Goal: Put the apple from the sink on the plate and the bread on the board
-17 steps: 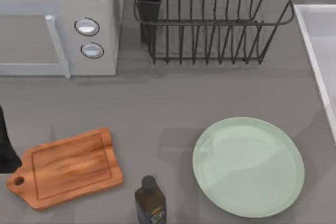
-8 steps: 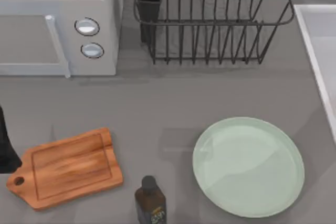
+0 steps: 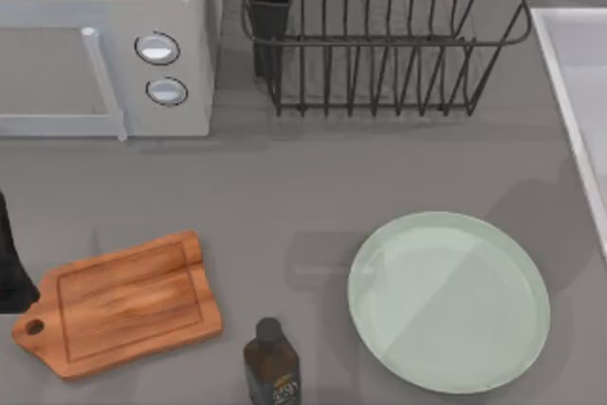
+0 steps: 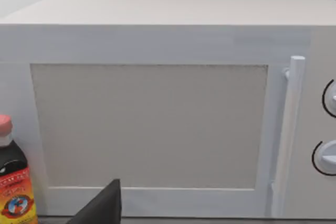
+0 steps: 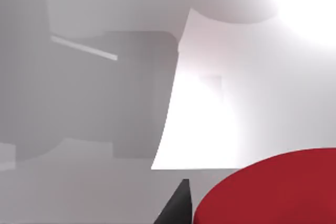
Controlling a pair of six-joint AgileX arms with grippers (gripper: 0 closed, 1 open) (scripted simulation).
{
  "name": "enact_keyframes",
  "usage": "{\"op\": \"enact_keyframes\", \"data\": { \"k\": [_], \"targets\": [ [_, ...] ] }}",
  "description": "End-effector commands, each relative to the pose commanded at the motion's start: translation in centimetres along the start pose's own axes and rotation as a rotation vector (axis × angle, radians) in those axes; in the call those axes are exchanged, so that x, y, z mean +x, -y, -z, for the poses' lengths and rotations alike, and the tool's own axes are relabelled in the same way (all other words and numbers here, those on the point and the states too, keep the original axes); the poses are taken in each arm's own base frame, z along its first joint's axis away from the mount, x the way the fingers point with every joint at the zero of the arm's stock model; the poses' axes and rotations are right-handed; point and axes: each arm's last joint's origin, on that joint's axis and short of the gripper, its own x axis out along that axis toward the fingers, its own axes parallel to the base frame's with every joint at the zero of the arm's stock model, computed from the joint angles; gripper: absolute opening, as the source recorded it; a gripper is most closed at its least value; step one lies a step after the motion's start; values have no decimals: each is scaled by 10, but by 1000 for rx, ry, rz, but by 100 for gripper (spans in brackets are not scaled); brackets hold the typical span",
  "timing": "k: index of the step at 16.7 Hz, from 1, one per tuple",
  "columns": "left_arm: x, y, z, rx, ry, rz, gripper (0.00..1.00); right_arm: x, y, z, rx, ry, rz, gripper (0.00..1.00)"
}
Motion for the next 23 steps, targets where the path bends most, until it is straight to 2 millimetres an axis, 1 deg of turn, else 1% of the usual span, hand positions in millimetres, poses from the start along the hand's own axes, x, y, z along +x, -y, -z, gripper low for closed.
{"op": "enact_keyframes", "data": {
  "k": [4, 5, 6, 8, 9, 11, 14, 16, 19, 21, 23],
  "targets": [
    [0, 0, 0, 0, 0, 0, 100, 1, -1, 0, 1, -1, -1, 0],
    [0, 0, 0, 0, 0, 0, 100, -4, -4, -2, 1, 13, 4, 0],
    [0, 0, 0, 0, 0, 0, 100, -11, -11, -5, 1, 28, 8, 0],
    [0, 0, 0, 0, 0, 0, 100, -25, -35, -10, 1, 50, 11, 0],
    [0, 0, 0, 0, 0, 0, 100, -31, -51, -11, 1, 56, 9, 0],
    [0, 0, 0, 0, 0, 0, 100, -44, -90, -11, 2, 62, 1, 0],
    [0, 0, 0, 0, 0, 0, 100, -61, -156, 1, 4, 52, -14, 0],
    [0, 0, 0, 0, 0, 0, 100, -71, -201, 17, 4, 35, -22, 0],
    [0, 0, 0, 0, 0, 0, 100, -84, -260, 50, 2, 4, -24, 0],
    [0, 0, 0, 0, 0, 0, 100, -91, -290, 74, -1, -16, -19, 0],
    [0, 0, 0, 0, 0, 0, 100, -97, -312, 97, -4, -33, -12, 0]
  ]
}}
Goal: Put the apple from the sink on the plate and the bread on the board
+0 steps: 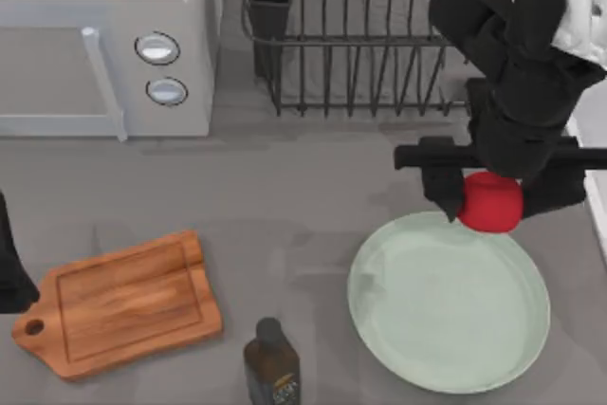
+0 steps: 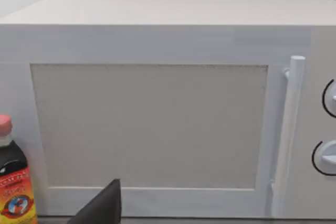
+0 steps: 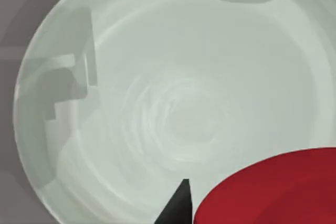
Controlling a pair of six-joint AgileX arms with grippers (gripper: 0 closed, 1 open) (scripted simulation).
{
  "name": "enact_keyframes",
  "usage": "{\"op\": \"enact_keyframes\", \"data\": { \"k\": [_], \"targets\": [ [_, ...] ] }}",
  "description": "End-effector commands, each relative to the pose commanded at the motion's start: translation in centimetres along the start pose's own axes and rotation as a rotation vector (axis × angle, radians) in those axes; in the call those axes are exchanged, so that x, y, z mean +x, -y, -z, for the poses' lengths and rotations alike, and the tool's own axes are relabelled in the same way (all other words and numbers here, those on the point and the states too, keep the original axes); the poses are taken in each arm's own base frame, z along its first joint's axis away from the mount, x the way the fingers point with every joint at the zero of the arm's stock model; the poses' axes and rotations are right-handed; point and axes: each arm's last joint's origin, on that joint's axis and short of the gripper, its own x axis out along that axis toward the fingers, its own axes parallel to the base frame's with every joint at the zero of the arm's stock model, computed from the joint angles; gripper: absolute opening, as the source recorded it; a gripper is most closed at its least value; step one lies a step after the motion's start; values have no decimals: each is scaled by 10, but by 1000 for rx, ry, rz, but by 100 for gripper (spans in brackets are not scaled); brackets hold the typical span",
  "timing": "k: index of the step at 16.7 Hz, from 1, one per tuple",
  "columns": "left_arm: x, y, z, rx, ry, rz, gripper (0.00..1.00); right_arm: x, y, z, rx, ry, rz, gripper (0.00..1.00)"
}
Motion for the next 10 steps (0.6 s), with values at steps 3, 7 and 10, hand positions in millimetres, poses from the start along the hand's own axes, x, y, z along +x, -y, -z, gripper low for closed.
{"op": "enact_keyframes", "data": {
  "k": [3, 7, 10],
  "targets": [
    [0, 0, 0, 0, 0, 0, 100, -4, -18, 22, -3, -15, 10, 0],
    [0, 0, 0, 0, 0, 0, 100, -4, -20, 24, -3, -17, 12, 0],
    [0, 0, 0, 0, 0, 0, 100, -4, -20, 24, -3, -17, 12, 15]
  ]
}}
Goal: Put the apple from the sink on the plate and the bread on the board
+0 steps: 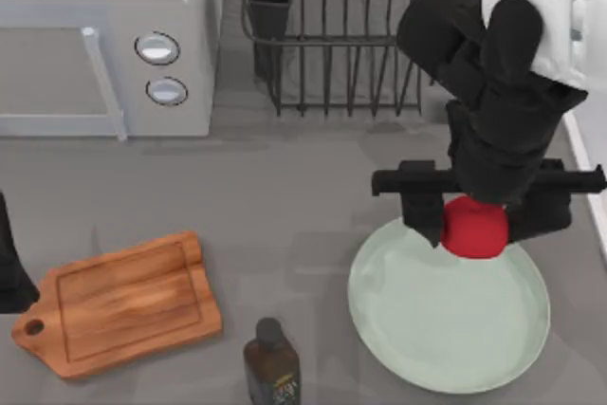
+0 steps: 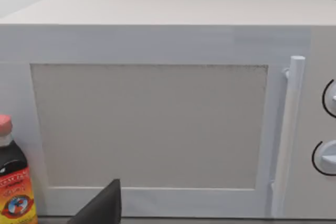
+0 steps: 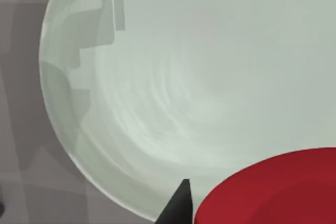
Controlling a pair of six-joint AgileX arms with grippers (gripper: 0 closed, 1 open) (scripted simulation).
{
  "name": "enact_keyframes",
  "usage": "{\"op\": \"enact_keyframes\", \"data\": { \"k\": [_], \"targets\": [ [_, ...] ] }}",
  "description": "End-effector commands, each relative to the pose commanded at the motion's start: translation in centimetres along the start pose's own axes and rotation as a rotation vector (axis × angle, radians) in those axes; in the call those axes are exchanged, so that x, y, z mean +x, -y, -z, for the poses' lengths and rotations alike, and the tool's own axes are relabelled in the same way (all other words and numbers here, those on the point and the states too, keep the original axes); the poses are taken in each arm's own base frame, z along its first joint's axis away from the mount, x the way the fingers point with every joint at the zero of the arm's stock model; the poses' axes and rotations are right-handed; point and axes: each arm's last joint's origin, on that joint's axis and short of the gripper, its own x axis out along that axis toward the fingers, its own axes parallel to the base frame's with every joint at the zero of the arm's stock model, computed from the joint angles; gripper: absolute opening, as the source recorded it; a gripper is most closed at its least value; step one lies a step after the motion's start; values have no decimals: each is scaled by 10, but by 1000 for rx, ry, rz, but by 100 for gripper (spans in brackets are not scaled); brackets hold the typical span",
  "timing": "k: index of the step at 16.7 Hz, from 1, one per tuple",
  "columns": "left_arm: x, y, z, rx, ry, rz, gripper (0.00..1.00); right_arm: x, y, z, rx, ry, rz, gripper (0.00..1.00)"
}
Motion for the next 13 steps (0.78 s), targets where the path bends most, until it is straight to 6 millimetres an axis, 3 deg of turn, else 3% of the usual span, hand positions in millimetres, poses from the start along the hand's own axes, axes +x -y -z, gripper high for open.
{"op": "enact_keyframes", "data": {
  "k": [11, 13],
  "targets": [
    [0, 0, 0, 0, 0, 0, 100, 0, 0, 0, 0, 0, 0, 98],
    [0, 0, 0, 0, 0, 0, 100, 0, 0, 0, 0, 0, 0, 100]
  ]
}}
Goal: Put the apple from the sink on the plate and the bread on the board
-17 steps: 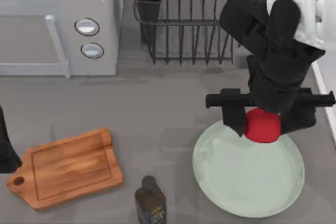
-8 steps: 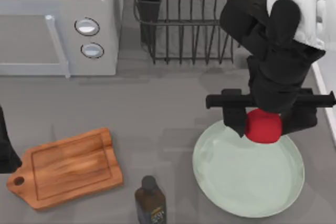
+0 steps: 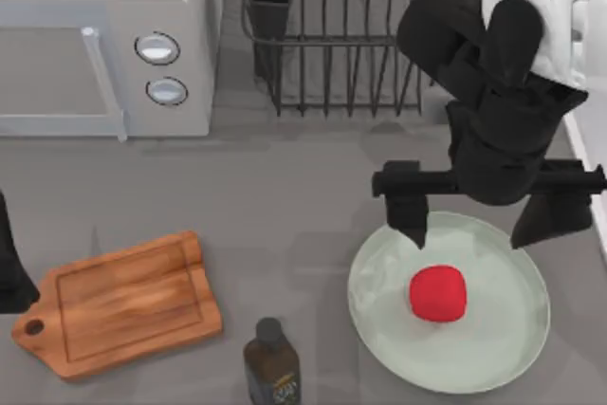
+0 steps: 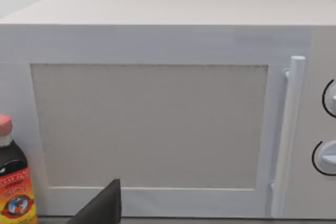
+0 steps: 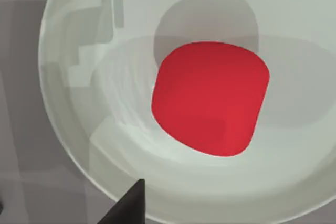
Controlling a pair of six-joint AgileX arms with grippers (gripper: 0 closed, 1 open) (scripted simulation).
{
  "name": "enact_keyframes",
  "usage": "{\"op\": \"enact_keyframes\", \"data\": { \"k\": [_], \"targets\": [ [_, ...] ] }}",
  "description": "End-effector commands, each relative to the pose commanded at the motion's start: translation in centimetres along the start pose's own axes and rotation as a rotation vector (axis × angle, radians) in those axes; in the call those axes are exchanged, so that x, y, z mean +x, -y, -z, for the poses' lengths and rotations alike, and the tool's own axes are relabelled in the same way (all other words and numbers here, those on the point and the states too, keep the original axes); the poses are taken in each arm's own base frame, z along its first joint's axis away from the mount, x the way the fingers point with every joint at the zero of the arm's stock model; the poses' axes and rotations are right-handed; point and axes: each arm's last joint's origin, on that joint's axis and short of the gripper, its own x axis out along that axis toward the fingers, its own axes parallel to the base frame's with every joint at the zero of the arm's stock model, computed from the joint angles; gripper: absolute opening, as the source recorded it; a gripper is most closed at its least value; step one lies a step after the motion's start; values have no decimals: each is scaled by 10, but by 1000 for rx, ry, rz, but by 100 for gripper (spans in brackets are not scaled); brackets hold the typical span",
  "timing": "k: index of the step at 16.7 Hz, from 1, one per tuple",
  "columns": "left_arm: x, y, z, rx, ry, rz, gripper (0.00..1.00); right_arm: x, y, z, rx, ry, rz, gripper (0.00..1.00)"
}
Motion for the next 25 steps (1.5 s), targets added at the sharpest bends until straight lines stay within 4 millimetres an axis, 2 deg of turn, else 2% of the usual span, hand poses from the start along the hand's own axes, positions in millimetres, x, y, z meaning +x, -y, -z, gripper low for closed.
{"op": "enact_keyframes", "data": {
  "k": [9, 11, 14, 17, 20, 22, 25],
  "targets": [
    [0, 0, 0, 0, 0, 0, 100, -1, 2, 0, 1, 8, -6, 100],
    [0, 0, 0, 0, 0, 0, 100, -5, 12, 2, 1, 45, -31, 100],
    [0, 0, 0, 0, 0, 0, 100, -15, 41, 14, 0, 153, -94, 100],
    [0, 0, 0, 0, 0, 0, 100, -28, 81, 39, -2, 343, -177, 100],
    [0, 0, 0, 0, 0, 0, 100, -34, 124, 79, -3, 616, -246, 100],
    [0, 0, 0, 0, 0, 0, 100, -26, 149, 108, -4, 820, -263, 100],
    [0, 0, 0, 0, 0, 0, 100, -1, 175, 142, -5, 1120, -234, 100]
  ]
}}
